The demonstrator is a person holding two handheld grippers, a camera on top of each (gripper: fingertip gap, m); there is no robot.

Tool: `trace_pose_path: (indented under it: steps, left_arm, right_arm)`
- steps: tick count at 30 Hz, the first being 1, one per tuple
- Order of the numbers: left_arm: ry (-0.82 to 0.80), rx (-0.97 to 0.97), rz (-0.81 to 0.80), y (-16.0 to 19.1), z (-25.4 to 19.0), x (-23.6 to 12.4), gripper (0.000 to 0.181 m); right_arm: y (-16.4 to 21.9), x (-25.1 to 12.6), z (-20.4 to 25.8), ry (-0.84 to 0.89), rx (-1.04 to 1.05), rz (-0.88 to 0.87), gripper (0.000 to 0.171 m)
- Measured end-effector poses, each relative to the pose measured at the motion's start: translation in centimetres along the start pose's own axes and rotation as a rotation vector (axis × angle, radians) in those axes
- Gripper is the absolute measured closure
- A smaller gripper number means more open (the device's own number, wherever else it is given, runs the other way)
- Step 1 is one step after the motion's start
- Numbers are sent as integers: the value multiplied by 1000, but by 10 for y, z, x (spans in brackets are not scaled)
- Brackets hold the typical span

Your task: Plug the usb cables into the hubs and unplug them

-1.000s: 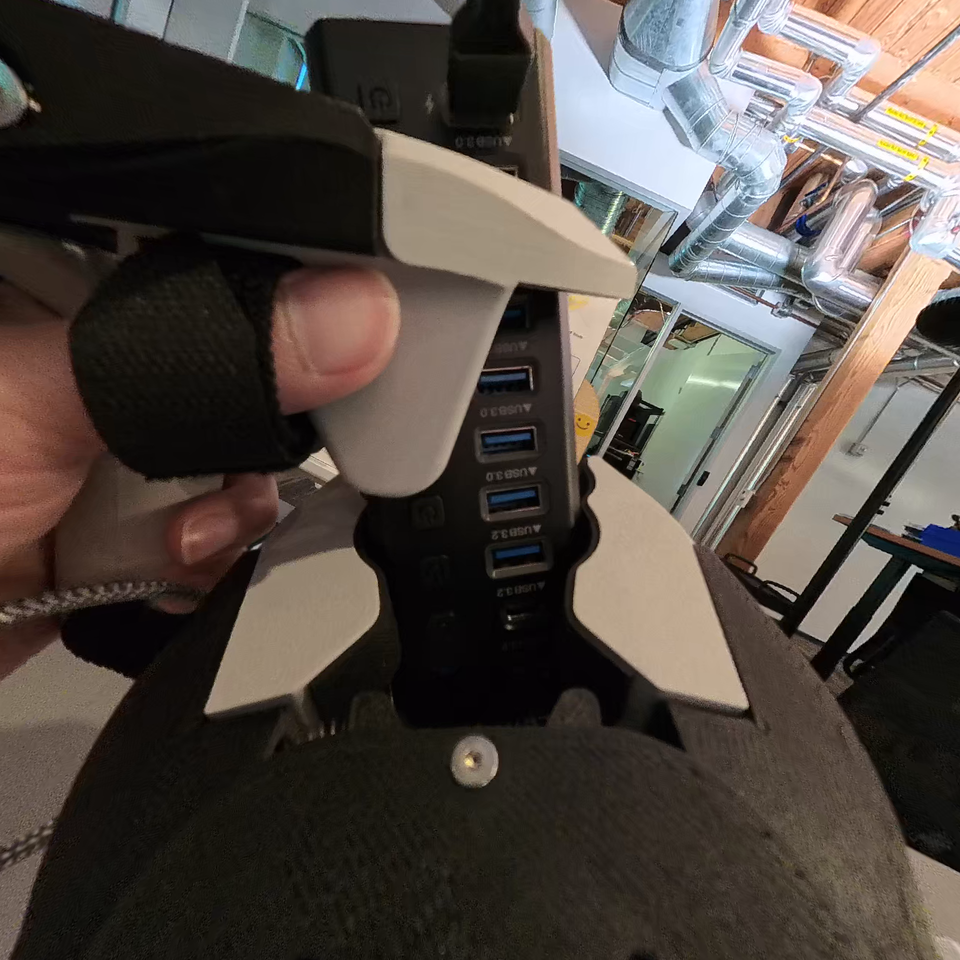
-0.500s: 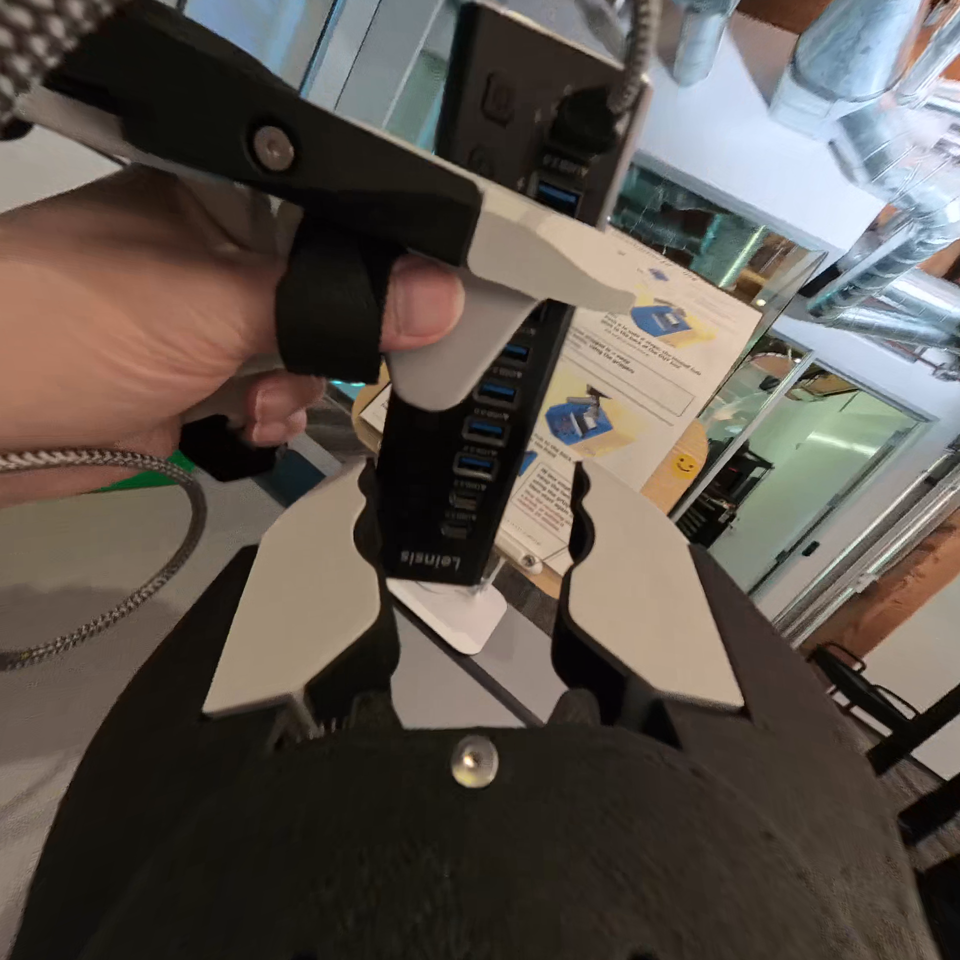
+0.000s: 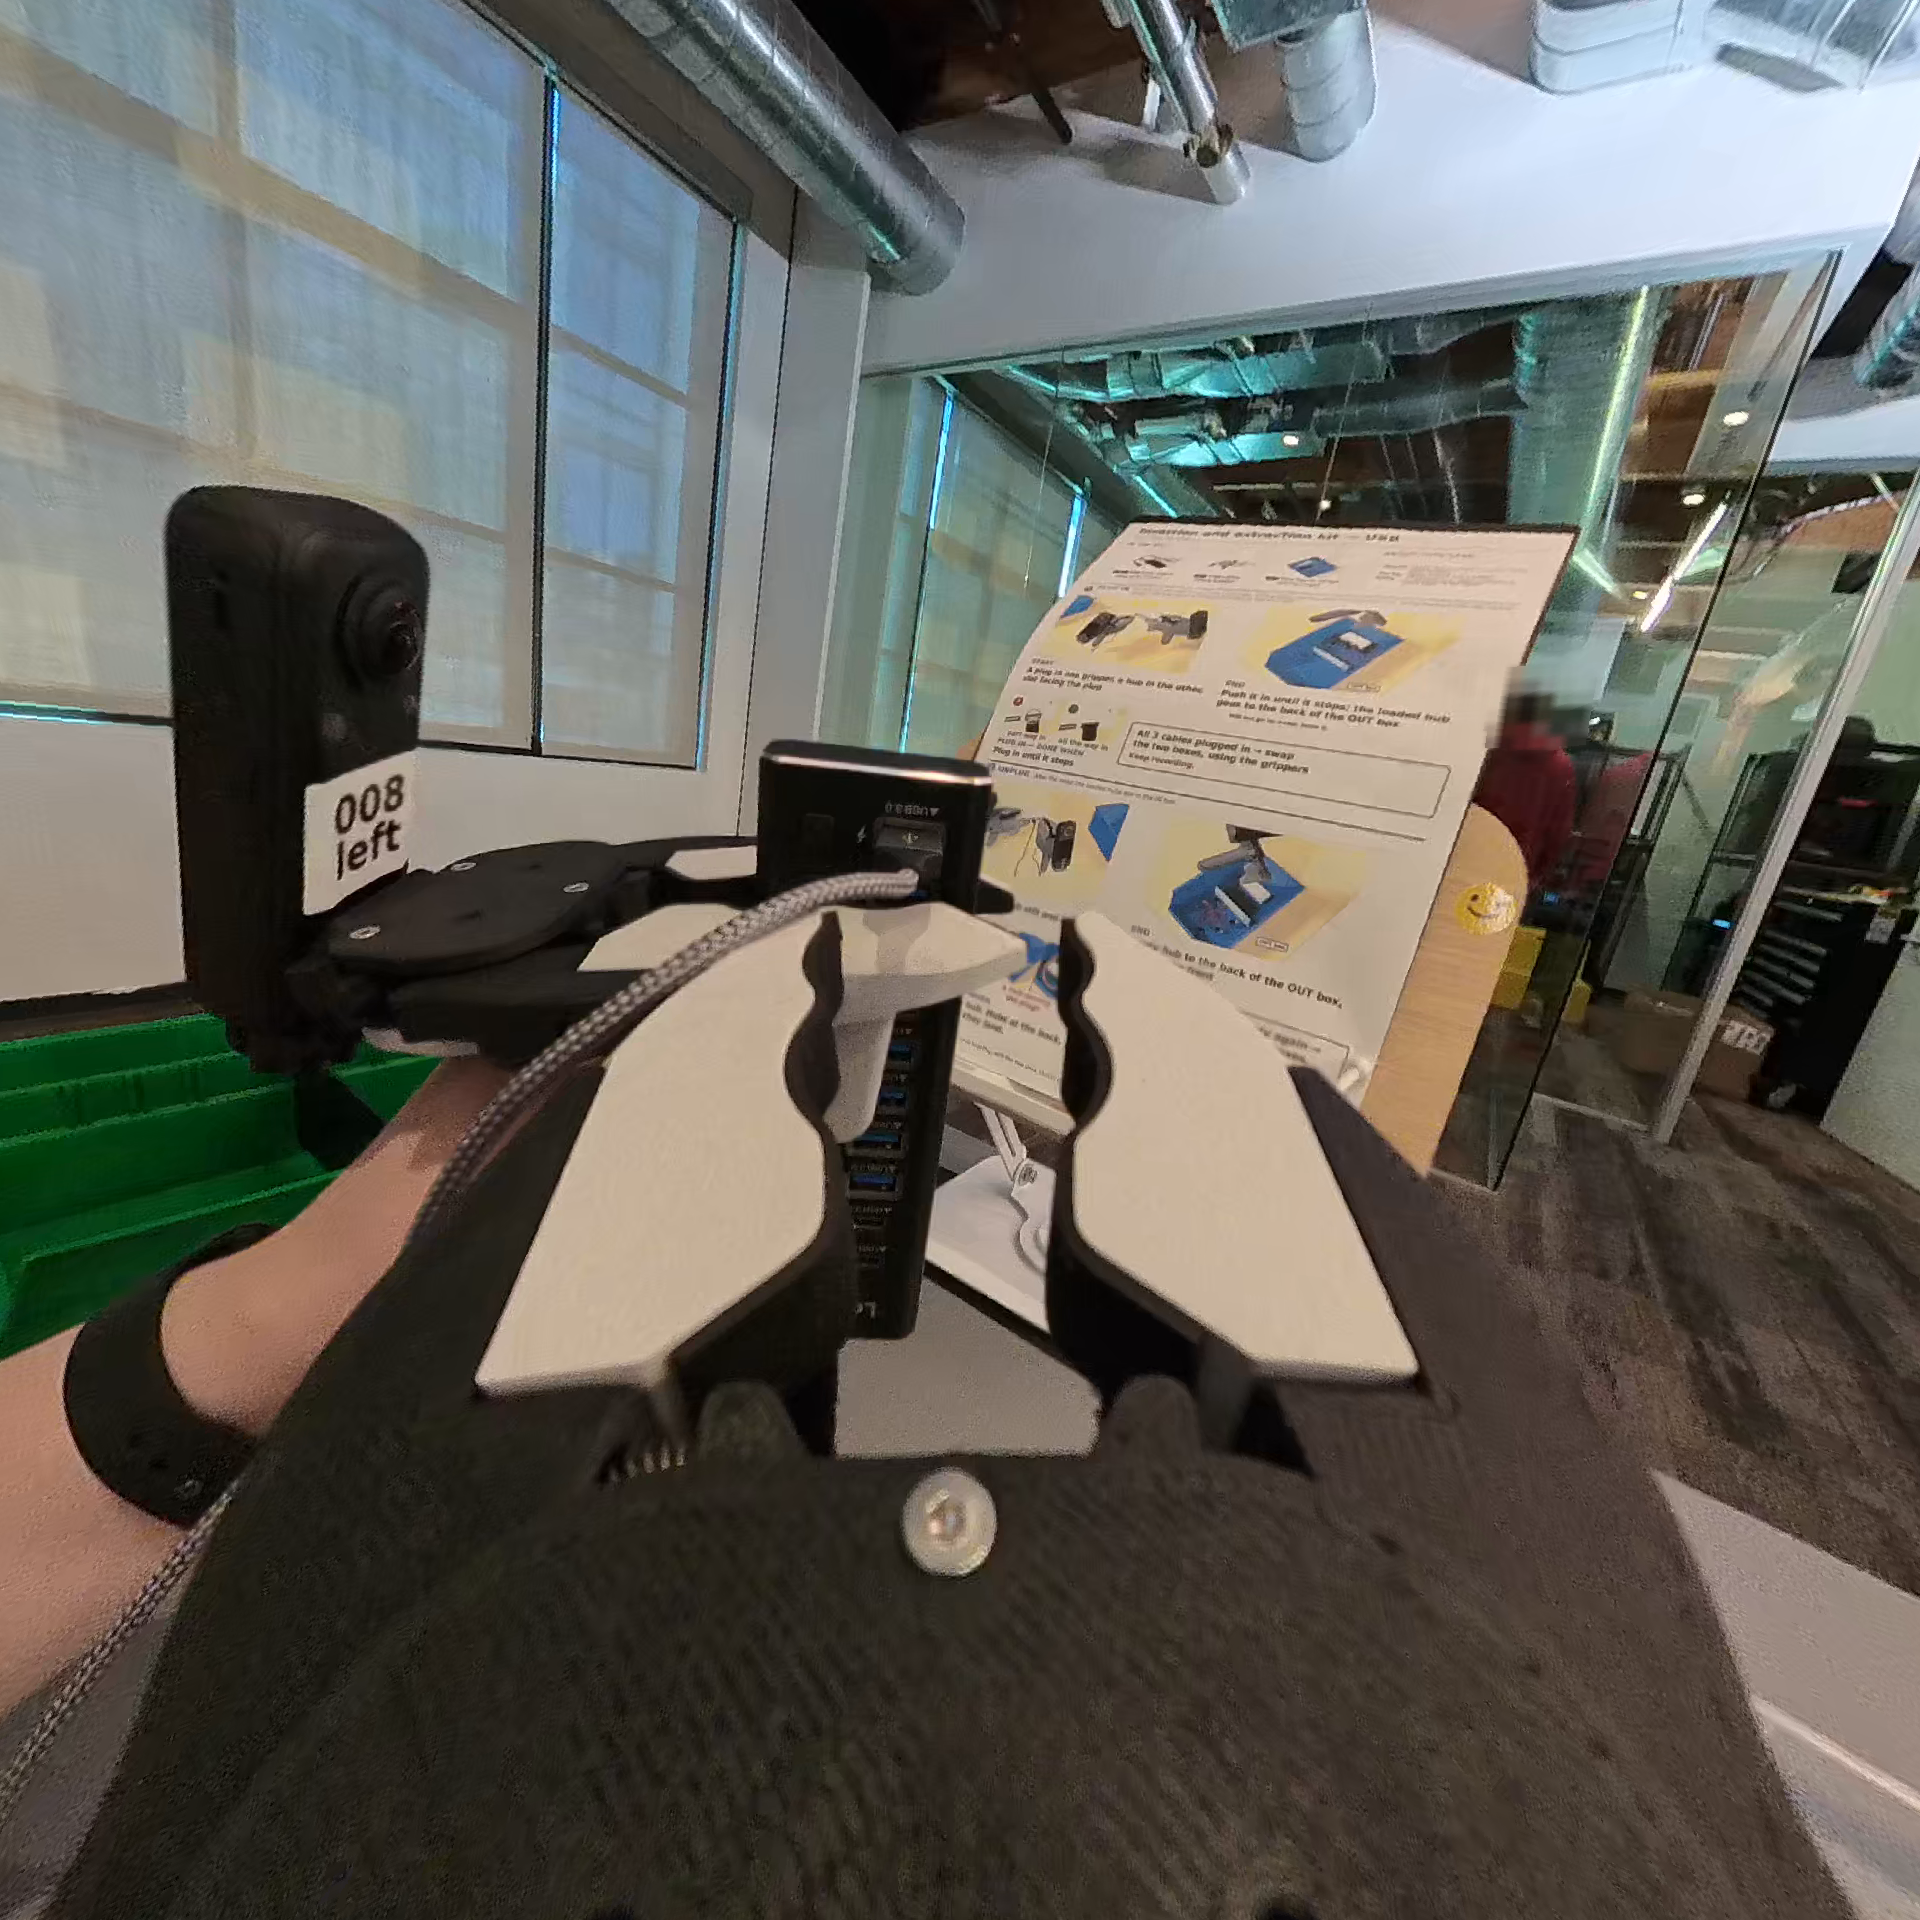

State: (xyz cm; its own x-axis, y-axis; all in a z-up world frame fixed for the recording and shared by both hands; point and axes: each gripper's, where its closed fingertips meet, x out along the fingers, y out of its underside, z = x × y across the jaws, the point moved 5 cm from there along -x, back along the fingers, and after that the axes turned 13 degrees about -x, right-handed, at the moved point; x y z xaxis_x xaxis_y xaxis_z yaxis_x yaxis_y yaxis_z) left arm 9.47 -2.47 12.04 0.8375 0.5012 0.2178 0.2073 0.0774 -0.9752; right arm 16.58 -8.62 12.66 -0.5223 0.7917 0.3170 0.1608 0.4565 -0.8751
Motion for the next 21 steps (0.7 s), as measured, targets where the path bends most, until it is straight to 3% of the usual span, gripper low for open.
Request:
trace_pose_path:
  steps: [1,9,21]
  left_arm:
    - [12,3,9,3,-3,2,150]
    - [50,23,51,21,-21,14,150]
    - [65,21,54,21,-26,14,150]
  right_arm:
    - [2,1,-1,0,5,13,131]
    - [9,0,-8,37,45,34,150]
    - [10,2,-3,13,-21,78,156]
